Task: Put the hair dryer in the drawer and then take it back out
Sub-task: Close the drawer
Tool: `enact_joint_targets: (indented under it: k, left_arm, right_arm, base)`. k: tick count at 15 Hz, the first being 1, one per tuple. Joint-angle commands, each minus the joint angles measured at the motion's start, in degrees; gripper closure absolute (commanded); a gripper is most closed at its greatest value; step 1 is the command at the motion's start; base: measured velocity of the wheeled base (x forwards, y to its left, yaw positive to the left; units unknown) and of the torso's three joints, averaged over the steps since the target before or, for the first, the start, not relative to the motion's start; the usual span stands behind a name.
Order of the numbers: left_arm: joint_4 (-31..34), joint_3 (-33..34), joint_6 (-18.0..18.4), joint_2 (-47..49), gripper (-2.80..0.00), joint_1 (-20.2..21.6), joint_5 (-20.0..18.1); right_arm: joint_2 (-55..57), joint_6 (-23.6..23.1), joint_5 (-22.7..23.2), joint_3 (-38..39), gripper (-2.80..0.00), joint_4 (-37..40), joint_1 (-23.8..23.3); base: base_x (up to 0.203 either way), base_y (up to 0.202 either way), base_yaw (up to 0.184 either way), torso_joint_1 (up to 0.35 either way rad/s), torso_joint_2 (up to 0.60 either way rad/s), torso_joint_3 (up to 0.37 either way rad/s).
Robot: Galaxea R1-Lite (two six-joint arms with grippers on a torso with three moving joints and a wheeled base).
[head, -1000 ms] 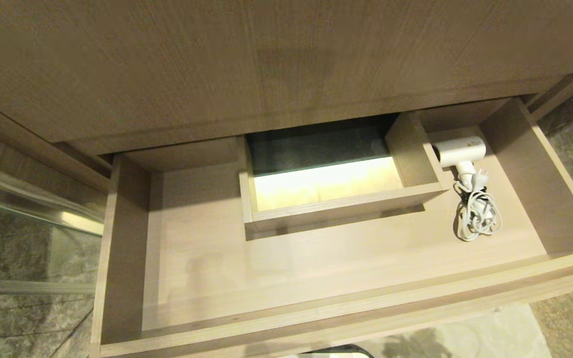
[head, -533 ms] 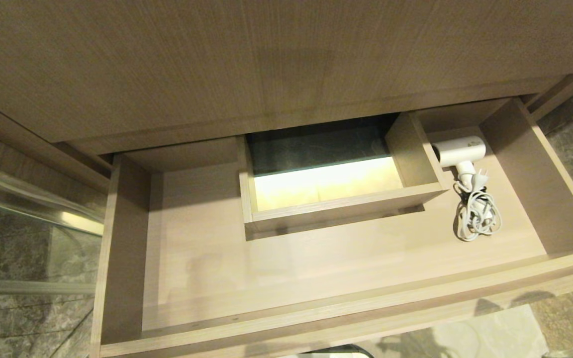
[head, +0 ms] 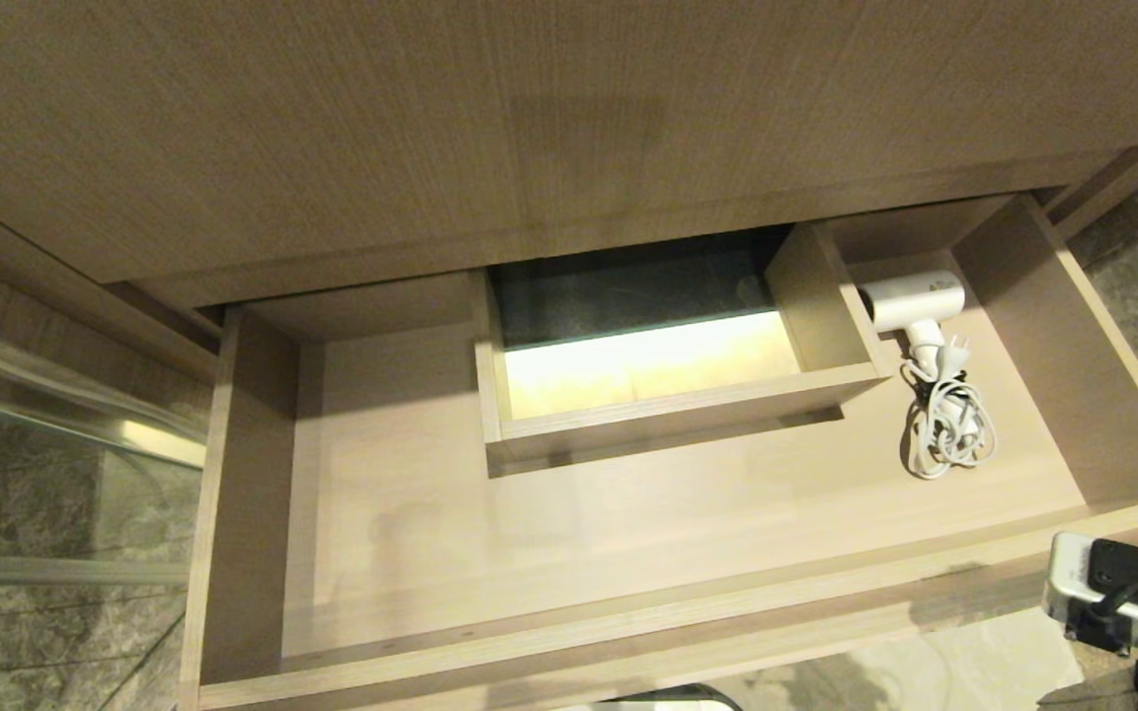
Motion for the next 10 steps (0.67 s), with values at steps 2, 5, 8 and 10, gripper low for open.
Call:
enact_joint_targets:
  k: [2, 5, 8, 10]
  left_arm:
    - [-0.01, 0.00, -0.04, 0.00, 0.00, 0.00, 0.01]
    - [-0.01, 0.09, -0.04, -0.01, 0.00, 0.00, 0.01]
    - [-0.01, 0.09, -0.04, -0.09, 0.00, 0.00, 0.01]
    - [-0.01, 0.09, -0.04, -0.05, 0.00, 0.00, 0.01]
  right_arm:
    - [3.67, -0.50, 0.11, -0.20, 0.00, -1.54, 0.06]
    - [6.27, -1.10, 0.13, -0.65, 0.00, -3.91, 0.01]
    - [8.51, -1.16, 0.04, -0.87, 0.00, -6.21, 0.01]
    - [10.01, -1.07, 0.13, -2.36, 0.00, -6.72, 0.01]
  base:
    - [0.000, 0.000, 0.000, 0.000, 0.00, 0.000]
    - [0.000, 0.000, 0.000, 0.000, 0.00, 0.000]
    - [0.000, 0.000, 0.000, 0.000, 0.00, 0.000]
    - [0.000, 0.000, 0.000, 0.000, 0.00, 0.000]
